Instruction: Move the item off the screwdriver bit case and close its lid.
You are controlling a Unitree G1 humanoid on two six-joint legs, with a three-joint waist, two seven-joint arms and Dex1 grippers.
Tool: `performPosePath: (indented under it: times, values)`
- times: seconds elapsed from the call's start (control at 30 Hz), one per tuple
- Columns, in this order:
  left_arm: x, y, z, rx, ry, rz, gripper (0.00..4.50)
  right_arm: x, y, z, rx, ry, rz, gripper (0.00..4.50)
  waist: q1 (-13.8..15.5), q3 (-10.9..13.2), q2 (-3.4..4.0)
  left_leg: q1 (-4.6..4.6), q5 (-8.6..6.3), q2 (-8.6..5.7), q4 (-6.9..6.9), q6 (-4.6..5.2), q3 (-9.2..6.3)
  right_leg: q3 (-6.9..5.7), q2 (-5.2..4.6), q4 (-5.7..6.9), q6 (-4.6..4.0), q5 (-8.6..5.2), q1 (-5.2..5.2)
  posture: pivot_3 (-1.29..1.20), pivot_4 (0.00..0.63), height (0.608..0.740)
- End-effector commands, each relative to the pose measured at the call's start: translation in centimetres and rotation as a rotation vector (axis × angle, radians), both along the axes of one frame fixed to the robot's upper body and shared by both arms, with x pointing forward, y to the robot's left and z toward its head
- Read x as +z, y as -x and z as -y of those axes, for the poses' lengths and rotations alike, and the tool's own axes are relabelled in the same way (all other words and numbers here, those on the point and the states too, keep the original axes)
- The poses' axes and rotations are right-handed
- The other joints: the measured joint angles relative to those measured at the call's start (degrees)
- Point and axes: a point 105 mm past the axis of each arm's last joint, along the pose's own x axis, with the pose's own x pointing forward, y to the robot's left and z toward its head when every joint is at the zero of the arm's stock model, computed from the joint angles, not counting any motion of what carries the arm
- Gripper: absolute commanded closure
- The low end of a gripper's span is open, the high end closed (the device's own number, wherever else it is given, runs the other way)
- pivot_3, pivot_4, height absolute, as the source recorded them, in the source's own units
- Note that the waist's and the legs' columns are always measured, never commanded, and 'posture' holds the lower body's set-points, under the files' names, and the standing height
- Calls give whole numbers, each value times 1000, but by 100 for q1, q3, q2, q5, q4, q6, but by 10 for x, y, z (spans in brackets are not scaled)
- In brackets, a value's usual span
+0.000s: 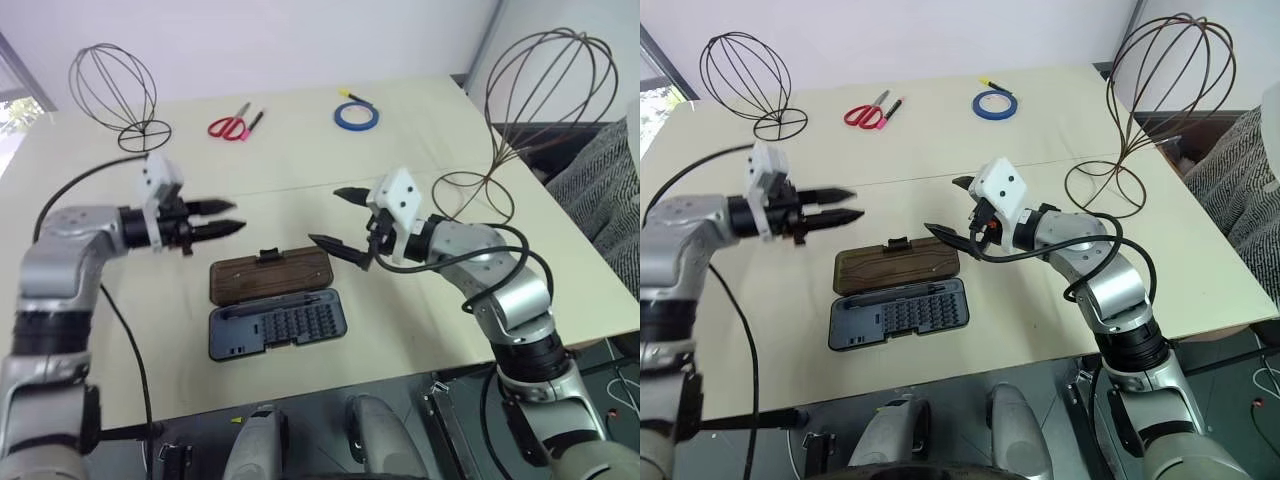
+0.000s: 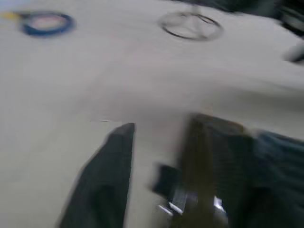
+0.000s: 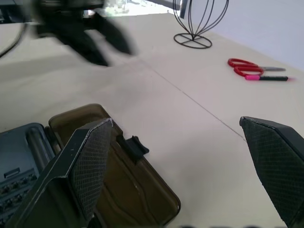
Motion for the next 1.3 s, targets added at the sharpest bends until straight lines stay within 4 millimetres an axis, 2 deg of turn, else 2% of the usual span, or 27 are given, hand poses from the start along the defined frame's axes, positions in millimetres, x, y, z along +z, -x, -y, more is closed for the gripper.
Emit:
performPosePath:
  times: [0.03, 0.13, 0.27, 0.37, 0.6, 0.8, 1.07, 1.3]
  values:
    - [5, 38, 10, -98, -14, -43, 4448, 6, 3, -4, 31, -3, 32, 0, 21, 0, 0, 2, 0, 1, 0, 0, 1, 0, -2, 3, -1, 0, 1, 0, 150, 740]
    - [-9, 58, 10, -116, -60, -88, 4481, 3, 1, -6, 38, 8, 27, 0, 80, 1, 1, 4, 0, 1, 2, 0, 3, 0, -5, 2, -3, -2, 3, 0, 150, 740]
    - [-17, 69, 9, -125, -82, -104, 4481, 0, -5, -7, 43, 25, 21, 0, 113, 0, 0, 3, 0, -3, 7, -1, 13, -9, -7, 0, -22, -13, 10, 0, 150, 740]
    - [-31, 74, 5, -120, -109, -142, 4481, -3, -14, -6, 34, 43, 10, 0, 77, 1, 1, 4, 0, -7, 6, -1, 19, -8, -3, -3, -25, -15, 10, 0, 150, 740]
    - [-65, 78, -10, -88, -165, -206, 4481, -11, -37, -2, -10, 129, -8, 0, 63, 1, 1, 5, 0, -6, -3, -1, 20, -8, 1, -2, -32, -18, 3, 0, 150, 740]
    - [-84, 69, -8, -57, -146, -199, 4481, -7, -46, -4, 3, 173, 26, 0, 74, 1, 2, 4, 0, -6, -5, -1, 22, -8, -2, -5, -31, -18, 3, 0, 150, 740]
    - [-96, 64, 2, -60, -115, -201, 4481, -16, -49, -2, 49, 284, -50, 0, 68, 1, 2, 4, 0, -6, -6, -1, 21, -9, -2, -4, -16, -9, 3, 0, 150, 740]
    - [-107, 63, 1, -42, -120, -210, 4481, -25, -49, -8, 140, 371, -123, 0, 66, 0, 4, 6, 0, -6, -6, -1, 21, -9, -2, -4, -16, -9, 4, 0, 150, 740]
